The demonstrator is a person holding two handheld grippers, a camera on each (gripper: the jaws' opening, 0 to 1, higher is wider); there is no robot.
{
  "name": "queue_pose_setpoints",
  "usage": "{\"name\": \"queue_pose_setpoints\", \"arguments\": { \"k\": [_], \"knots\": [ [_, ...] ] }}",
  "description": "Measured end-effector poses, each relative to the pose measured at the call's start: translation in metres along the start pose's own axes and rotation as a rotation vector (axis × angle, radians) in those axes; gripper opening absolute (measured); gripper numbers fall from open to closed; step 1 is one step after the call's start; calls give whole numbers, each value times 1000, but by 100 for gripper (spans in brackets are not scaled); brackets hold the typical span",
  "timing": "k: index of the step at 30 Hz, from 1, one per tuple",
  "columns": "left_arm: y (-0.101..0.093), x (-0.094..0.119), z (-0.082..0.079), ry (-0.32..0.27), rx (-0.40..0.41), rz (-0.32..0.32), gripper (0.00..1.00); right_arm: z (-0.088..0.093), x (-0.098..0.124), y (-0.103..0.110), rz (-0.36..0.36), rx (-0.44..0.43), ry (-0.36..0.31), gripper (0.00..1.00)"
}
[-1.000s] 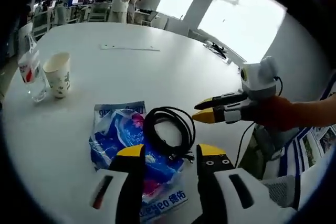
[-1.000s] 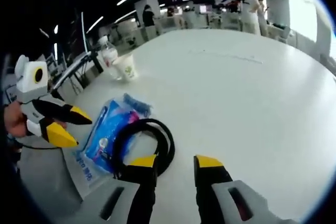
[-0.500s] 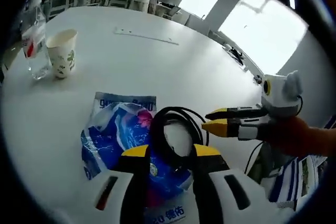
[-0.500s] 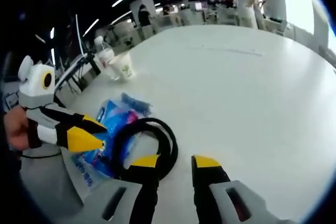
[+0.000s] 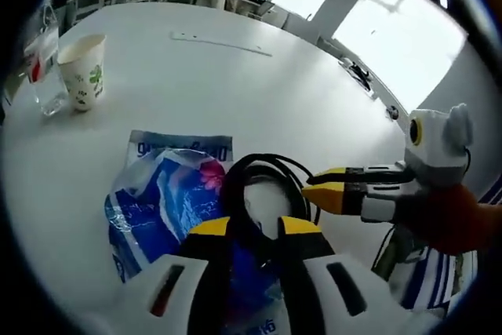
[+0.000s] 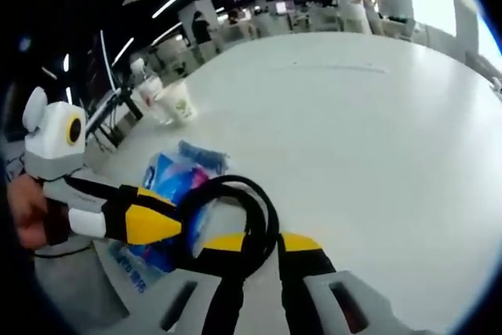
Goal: Arrange the tabletop items into an orderly group along one side of the table until the central work area is clear of visible clutter.
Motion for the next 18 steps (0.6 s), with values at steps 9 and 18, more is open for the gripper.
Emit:
{"name": "queue_pose_setpoints", "arguments": {
  "k": [9,18],
  "knots": [
    [6,-4,2,34,12,-30,2,3,4,-2,-19,28,-5,3],
    [-4,-5,-3,40,20,-12,0,-6,10,-4,-63,27,-43,1]
  ]
}}
Point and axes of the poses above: the point that each gripper's makers call its tool centre point, and the gripper's own axes: x roughly backward along the fingers, y roughly to its left, z roughly out of its underside, the point moved 2 cm from there along x, roughly backward along the fingers, and after that the axes turned 3 degrees about -y, right-handed, at the moved point
